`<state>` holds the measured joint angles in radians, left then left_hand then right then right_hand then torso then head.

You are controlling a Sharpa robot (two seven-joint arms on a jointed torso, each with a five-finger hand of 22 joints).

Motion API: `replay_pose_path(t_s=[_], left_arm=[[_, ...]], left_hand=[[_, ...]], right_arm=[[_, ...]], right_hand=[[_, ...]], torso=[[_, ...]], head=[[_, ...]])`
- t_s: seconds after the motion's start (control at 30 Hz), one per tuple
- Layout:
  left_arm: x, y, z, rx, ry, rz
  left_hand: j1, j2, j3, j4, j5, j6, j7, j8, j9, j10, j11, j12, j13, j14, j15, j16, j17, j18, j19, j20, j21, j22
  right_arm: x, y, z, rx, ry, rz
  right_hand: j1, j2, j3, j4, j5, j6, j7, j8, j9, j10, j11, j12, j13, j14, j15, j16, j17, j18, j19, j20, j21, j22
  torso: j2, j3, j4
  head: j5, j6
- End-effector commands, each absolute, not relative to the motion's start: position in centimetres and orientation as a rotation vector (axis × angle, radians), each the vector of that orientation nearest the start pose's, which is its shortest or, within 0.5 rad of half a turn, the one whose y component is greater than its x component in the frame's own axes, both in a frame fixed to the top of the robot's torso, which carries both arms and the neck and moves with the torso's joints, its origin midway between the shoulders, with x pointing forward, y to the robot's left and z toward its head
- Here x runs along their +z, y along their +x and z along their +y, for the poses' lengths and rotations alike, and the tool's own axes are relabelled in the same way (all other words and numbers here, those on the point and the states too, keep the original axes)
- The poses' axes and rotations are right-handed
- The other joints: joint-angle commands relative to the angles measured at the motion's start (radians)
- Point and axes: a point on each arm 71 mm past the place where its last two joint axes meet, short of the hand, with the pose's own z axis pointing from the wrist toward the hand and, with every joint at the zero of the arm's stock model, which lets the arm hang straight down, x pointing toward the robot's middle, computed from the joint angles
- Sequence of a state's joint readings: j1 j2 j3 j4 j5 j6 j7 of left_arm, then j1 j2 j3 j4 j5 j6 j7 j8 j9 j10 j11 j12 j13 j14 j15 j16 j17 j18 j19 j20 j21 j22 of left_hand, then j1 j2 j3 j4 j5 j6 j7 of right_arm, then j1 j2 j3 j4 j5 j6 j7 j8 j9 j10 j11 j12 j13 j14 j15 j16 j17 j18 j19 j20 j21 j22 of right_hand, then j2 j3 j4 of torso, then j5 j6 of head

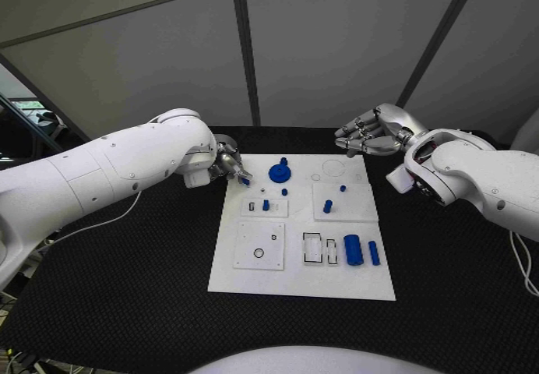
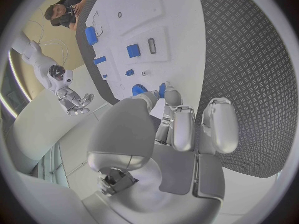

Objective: Assemble the parts on the task board

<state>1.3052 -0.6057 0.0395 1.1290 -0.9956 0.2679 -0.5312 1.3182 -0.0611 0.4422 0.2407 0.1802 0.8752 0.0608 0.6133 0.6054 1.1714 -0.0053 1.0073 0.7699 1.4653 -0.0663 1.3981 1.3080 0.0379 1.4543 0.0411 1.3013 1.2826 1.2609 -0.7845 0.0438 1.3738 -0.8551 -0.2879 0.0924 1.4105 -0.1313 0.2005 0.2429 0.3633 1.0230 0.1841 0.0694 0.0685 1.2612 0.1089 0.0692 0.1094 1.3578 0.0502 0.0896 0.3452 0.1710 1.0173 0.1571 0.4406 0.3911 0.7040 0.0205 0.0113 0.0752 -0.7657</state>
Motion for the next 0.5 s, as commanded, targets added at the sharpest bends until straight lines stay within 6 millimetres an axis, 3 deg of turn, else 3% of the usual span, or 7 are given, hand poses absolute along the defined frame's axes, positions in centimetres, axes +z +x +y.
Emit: replay_pose_path(t_s=[0.03,0.5], left_arm=[[-17.0,55.9,20.9,-0.463,-0.399,2.268],[-16.8,52.4,21.3,-0.529,-0.389,2.229]], left_hand=[[-0.024,-0.005,0.125,-0.103,-0.001,-0.007,0.000,0.011,0.009,0.019,-0.009,0.009,0.004,0.052,-0.005,0.004,0.099,0.033,-0.001,-0.006,-0.001,0.003],[-0.063,-0.024,0.189,-0.129,-0.001,-0.009,-0.004,0.027,0.024,0.032,-0.011,0.027,0.019,0.056,-0.009,0.012,0.107,0.032,0.003,-0.007,0.002,0.010]], right_arm=[[-13.1,53.2,-21.4,1.035,0.341,1.593],[-13.2,53.3,-21.5,1.032,0.343,1.596]], right_hand=[[-0.002,0.003,-0.001,-0.005,0.006,-0.006,-0.001,0.002,0.002,-0.006,-0.001,0.000,-0.002,0.006,-0.002,-0.006,-0.001,0.012,0.009,0.002,-0.006,-0.001],[-0.002,0.003,-0.001,-0.004,0.010,-0.006,-0.001,0.002,0.002,-0.006,0.000,0.000,-0.002,0.006,-0.002,-0.007,-0.001,0.011,0.009,0.002,-0.006,-0.002]], torso=[[0.001,0.0003,0.0009],[0.001,0.0005,-0.0003]], head=[[0.003,0.002],[0.008,0.000]])
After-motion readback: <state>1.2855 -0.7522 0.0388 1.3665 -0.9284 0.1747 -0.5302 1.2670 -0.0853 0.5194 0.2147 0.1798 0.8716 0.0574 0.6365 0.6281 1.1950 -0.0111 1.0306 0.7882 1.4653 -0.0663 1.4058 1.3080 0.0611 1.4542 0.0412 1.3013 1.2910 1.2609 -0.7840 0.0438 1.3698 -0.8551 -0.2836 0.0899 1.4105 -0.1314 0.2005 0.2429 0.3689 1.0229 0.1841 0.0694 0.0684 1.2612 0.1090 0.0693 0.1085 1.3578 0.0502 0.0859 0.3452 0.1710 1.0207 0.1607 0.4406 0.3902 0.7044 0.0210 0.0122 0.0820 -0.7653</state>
